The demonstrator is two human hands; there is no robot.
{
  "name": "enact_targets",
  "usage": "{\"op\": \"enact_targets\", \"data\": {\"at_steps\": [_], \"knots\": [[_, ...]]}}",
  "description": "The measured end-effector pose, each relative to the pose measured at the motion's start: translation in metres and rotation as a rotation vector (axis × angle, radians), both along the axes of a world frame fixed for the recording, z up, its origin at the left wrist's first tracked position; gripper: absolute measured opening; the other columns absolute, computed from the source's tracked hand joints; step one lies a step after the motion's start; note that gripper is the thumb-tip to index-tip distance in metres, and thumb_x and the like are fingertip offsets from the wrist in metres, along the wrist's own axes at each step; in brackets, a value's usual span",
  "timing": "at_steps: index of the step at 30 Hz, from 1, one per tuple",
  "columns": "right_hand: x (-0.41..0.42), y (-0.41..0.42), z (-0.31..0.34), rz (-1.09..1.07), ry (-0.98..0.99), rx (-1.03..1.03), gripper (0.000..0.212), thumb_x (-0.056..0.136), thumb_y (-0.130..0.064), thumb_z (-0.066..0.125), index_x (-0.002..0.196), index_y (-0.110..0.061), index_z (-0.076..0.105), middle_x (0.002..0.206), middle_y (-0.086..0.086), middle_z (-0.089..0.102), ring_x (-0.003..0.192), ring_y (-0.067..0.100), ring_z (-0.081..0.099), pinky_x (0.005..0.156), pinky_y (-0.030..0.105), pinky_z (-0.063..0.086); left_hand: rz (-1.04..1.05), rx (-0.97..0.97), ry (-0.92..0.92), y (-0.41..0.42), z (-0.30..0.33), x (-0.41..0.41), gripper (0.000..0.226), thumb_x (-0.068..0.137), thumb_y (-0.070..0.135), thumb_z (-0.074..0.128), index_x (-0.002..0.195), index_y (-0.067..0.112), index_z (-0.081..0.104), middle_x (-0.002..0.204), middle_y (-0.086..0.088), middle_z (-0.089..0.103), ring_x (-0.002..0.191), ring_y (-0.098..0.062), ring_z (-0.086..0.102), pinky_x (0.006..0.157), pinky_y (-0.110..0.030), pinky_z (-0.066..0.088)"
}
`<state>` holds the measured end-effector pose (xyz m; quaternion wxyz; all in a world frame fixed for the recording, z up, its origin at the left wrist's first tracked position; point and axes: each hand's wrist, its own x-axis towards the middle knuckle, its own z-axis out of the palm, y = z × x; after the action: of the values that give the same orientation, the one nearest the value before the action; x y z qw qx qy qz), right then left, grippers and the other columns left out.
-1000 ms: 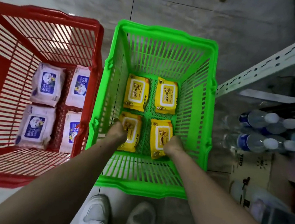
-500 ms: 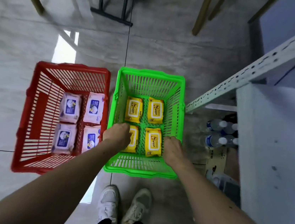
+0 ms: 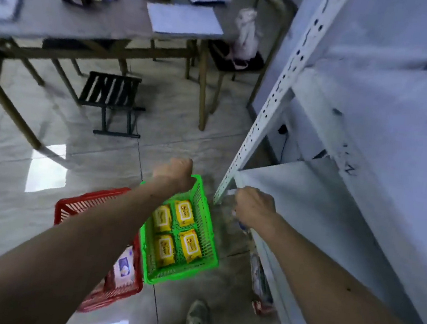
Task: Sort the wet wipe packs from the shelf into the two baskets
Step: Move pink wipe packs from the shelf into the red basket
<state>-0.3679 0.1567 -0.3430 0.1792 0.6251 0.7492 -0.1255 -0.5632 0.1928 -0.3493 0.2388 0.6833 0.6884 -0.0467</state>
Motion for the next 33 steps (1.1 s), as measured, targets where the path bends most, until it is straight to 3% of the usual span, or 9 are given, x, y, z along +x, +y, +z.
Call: {"op": "enact_targets", "data": {"at_steps": [9, 14, 23, 30, 33], "knots": [[0.071, -0.078, 0.175, -0.234, -0.004, 0.284, 0.023, 0.096, -0.021, 0.052, 0.115, -0.013, 0.062, 0.119, 0.007, 0.062, 0.106, 0.029, 0.063, 0.077, 0.032, 0.043, -0.336, 0.242, -0.036, -0.010, 0.186, 0.098, 0.029, 0.086, 0.032, 0.062, 0.110, 0.015, 0.066, 0.117, -0.011, 0.064, 0.106, -0.032, 0.063, 0.085, -0.040, 0.054], [0.134, -0.138, 0.238, -0.412, -0.005, 0.391, 0.020, 0.093, -0.023, 0.051, 0.110, -0.014, 0.059, 0.118, 0.007, 0.059, 0.108, 0.029, 0.060, 0.073, 0.030, 0.036, -0.534, 0.337, -0.121, -0.041, 0.247, 0.180, 0.021, 0.083, 0.029, 0.062, 0.098, 0.014, 0.062, 0.110, -0.009, 0.064, 0.098, -0.030, 0.061, 0.075, -0.032, 0.048], [0.266, -0.256, 0.277, -0.710, -0.140, 0.408, 0.029, 0.095, -0.027, 0.052, 0.120, -0.014, 0.058, 0.132, 0.011, 0.053, 0.127, 0.030, 0.049, 0.085, 0.033, 0.042, -0.775, 0.376, -0.221, -0.124, 0.280, 0.353, 0.031, 0.084, 0.038, 0.063, 0.109, 0.019, 0.062, 0.120, -0.004, 0.060, 0.111, -0.026, 0.058, 0.083, -0.034, 0.047], [0.361, -0.308, 0.286, -0.861, -0.212, 0.332, 0.031, 0.095, -0.025, 0.050, 0.124, -0.018, 0.058, 0.129, 0.005, 0.058, 0.119, 0.028, 0.056, 0.081, 0.034, 0.044, -0.862, 0.402, -0.216, -0.168, 0.274, 0.456, 0.038, 0.085, 0.035, 0.060, 0.118, 0.016, 0.061, 0.123, -0.004, 0.058, 0.113, -0.024, 0.057, 0.083, -0.033, 0.047], [0.390, -0.314, 0.282, -0.900, -0.197, 0.328, 0.031, 0.095, -0.031, 0.051, 0.122, -0.019, 0.058, 0.125, 0.005, 0.059, 0.116, 0.028, 0.057, 0.076, 0.033, 0.040, -0.886, 0.384, -0.183, -0.171, 0.268, 0.486, 0.032, 0.085, 0.033, 0.056, 0.110, 0.013, 0.063, 0.117, -0.005, 0.061, 0.108, -0.026, 0.058, 0.081, -0.032, 0.047]]}}
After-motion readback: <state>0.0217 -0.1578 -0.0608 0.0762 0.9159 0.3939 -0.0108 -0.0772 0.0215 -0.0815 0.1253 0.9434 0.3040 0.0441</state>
